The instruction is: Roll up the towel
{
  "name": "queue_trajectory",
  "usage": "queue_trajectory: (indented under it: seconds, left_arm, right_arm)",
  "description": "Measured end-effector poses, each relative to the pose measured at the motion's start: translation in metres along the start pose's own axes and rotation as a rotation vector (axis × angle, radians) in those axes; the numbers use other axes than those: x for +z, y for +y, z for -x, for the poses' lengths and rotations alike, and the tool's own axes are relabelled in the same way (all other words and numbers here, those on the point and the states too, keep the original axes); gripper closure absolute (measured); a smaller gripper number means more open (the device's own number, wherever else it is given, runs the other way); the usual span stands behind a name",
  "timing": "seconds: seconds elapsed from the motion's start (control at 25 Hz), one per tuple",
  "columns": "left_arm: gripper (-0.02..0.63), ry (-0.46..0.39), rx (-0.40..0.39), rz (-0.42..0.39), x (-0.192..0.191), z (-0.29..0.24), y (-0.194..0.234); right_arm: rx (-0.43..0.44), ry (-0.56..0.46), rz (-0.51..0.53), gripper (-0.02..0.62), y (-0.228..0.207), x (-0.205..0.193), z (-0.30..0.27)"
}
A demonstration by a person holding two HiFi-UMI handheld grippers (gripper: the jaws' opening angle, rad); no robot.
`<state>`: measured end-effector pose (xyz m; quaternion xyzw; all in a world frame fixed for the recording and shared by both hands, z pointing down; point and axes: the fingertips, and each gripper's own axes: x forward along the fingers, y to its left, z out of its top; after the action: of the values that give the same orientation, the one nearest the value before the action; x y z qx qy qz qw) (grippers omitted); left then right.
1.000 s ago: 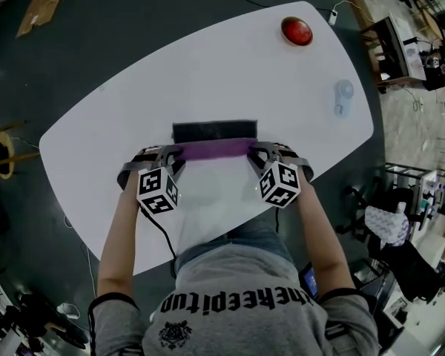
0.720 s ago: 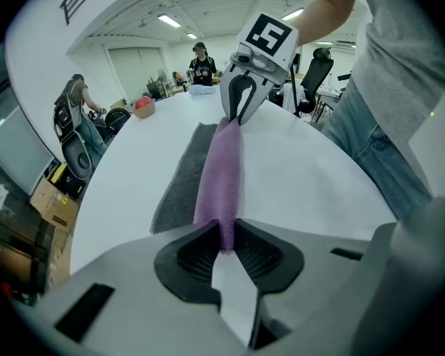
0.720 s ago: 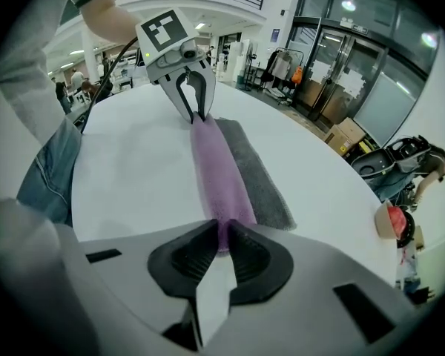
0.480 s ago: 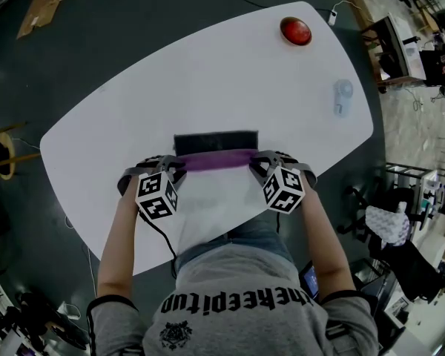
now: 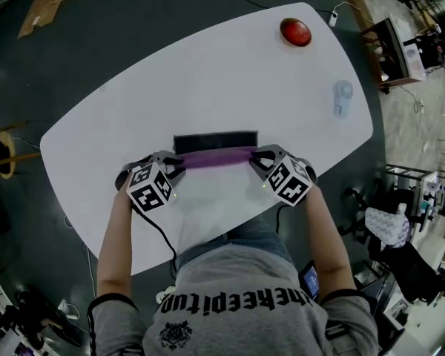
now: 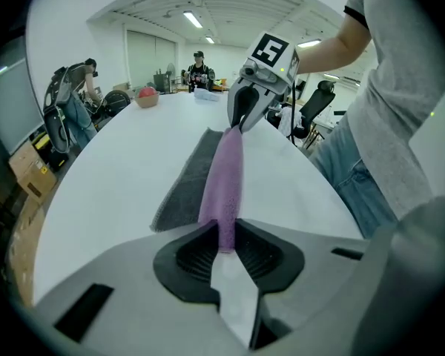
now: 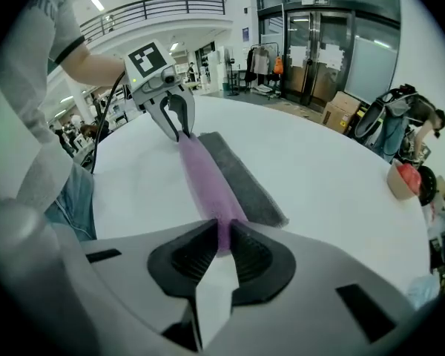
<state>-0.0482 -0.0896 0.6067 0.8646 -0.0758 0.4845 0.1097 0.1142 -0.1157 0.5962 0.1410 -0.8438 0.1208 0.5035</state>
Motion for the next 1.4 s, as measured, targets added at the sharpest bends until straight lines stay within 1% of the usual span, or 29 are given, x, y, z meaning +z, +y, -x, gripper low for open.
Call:
queue_trajectory:
  seconds: [0.2,0.44,0.68,1.04,1.2,1.4]
  left_arm:
    - [0.529,-0.025,0.025,0.038,0.004,0.004,0.015]
    - [0.528,-0.019,0.087,0.041,0.009,0.006,0.036]
    - [0.525,-0.001,0.125,0.037,0.011,0.003,0.055]
    - [0.522,0.007,0.174,0.053,0.016,-0.003,0.074]
    - [0.522,-0.006,0.184,0.074,0.019,-0.004,0.080]
    - [0.518,-0.035,0.183,0.133,0.019,0.000,0.091]
  right_arm:
    - [-0.028,-0.039,-0.021,0.545,-0.013,0.007,0.003]
    - [-0.073,-0.057,-0.022,0.545,-0.028,0.014,0.002]
    - [-0.103,-0.044,-0.009,0.543,-0.043,0.018,-0.003]
    - [-0.129,-0.032,-0.003,0.541,-0.057,0.016,-0.009]
    - [-0.135,-0.030,-0.011,0.541,-0.062,0.014,-0.011]
    - [-0.144,-0.034,-0.022,0.540,-0.068,0.018,-0.013]
